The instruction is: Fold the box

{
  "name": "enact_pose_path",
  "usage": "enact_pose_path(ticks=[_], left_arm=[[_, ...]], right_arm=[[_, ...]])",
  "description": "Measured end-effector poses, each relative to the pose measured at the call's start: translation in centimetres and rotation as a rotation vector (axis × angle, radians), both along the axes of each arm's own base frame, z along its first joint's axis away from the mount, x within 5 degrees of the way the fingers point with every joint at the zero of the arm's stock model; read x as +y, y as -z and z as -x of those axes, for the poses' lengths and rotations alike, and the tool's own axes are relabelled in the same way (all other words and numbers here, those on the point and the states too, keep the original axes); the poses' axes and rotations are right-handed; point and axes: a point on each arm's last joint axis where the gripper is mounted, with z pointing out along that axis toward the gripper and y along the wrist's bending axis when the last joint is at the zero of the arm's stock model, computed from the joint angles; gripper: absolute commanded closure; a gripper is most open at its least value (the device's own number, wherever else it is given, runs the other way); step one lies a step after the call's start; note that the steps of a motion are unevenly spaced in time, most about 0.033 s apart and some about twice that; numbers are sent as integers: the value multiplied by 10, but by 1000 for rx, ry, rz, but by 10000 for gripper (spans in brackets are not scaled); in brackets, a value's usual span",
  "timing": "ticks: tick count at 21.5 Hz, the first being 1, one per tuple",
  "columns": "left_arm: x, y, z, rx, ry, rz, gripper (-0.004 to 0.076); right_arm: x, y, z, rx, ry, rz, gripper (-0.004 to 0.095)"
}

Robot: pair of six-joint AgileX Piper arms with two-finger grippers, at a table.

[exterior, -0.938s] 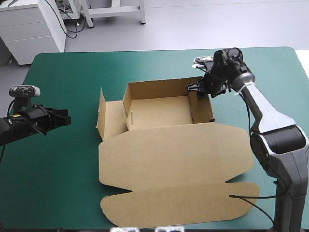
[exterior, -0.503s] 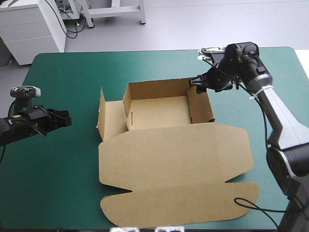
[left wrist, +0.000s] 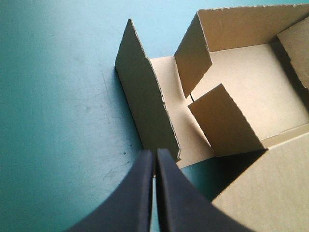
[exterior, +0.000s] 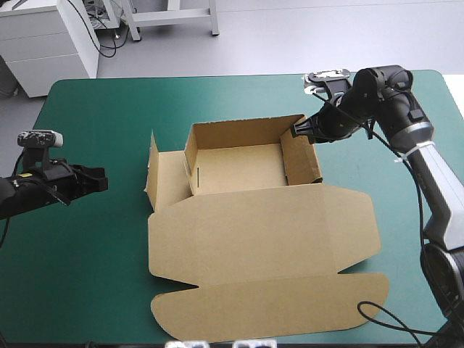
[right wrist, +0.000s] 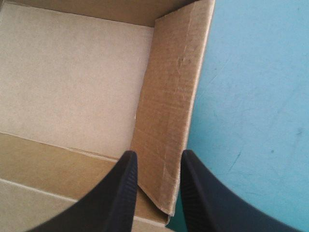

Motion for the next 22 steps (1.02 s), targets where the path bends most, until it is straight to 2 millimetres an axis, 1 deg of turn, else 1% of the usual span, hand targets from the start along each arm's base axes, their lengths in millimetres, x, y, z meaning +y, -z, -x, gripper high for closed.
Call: enact_pose_path(ticks=[1, 2, 3, 4, 5, 6, 8, 10, 15, 19, 22], left_arm=[[0, 0, 0, 1, 1, 0, 718], [0, 0, 0, 1, 1, 0, 718], [0, 0, 0, 1, 1, 0, 718], [0, 0, 0, 1, 1, 0, 718], [0, 0, 0, 2, 2, 1, 718], [0, 0, 0, 3, 3, 1, 718], [0, 0, 0, 5, 5, 2, 718], [-1, 1, 1, 10, 11, 4, 718], [-1, 1, 1, 16, 16, 6, 718], [-1, 1, 1, 16, 17, 7, 729], [-1, 1, 1, 16, 17, 7, 731]], right_arm=[[1, 4, 0, 16, 3, -6, 626], [1, 12, 1, 47, 6, -10, 609], [1, 17, 1, 64, 7, -5, 567], [2, 27, -1, 97, 8, 5, 543], [2, 31, -2, 107, 8, 9, 502], [3, 40, -6, 129, 9, 16, 482], [5, 51, -11, 158, 10, 23, 400], [5, 56, -14, 169, 13, 24, 346], [5, 59, -16, 174, 22, 35, 336], [6, 72, -22, 205, 26, 48, 339], [8, 83, -27, 231, 28, 56, 364]])
